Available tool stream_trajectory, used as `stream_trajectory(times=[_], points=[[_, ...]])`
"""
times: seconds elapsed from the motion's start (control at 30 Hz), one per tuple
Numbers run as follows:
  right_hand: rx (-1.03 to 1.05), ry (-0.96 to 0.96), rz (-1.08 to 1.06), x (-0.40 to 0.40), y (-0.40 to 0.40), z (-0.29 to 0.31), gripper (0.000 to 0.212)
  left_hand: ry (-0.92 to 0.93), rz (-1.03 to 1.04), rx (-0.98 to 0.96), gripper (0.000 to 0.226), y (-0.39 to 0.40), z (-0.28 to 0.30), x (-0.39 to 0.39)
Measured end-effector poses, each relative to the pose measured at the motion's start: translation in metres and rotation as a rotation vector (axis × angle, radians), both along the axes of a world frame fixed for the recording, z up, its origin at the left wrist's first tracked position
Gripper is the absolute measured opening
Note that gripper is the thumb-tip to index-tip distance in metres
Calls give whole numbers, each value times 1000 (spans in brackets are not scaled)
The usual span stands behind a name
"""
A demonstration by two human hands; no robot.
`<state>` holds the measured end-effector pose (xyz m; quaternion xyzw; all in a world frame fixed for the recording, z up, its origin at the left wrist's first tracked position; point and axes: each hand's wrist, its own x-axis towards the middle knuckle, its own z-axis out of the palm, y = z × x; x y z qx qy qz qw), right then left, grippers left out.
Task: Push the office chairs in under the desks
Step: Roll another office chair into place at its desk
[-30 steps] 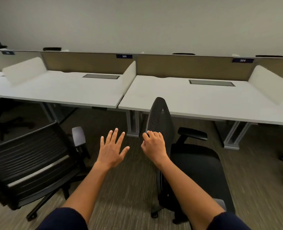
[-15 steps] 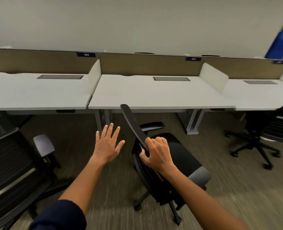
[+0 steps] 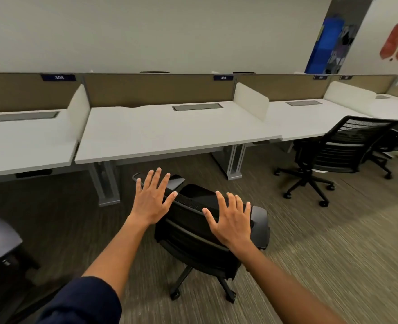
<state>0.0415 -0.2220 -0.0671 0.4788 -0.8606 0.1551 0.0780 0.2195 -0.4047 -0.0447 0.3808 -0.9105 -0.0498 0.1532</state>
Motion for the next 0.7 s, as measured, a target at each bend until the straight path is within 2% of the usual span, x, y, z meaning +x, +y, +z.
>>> stream_trajectory(times=[0.2,0.43,0.7], points=[[9,64,-92,-42,6,4,85,14,-63,36,88,-9,-17,-24],[23,141,-70,-81,-6,9,76,202,16,-100,68,-16,-36,-58],[1,119,-36,-124,-43,7,85,169,46,-103,69,-50,-35,-95]])
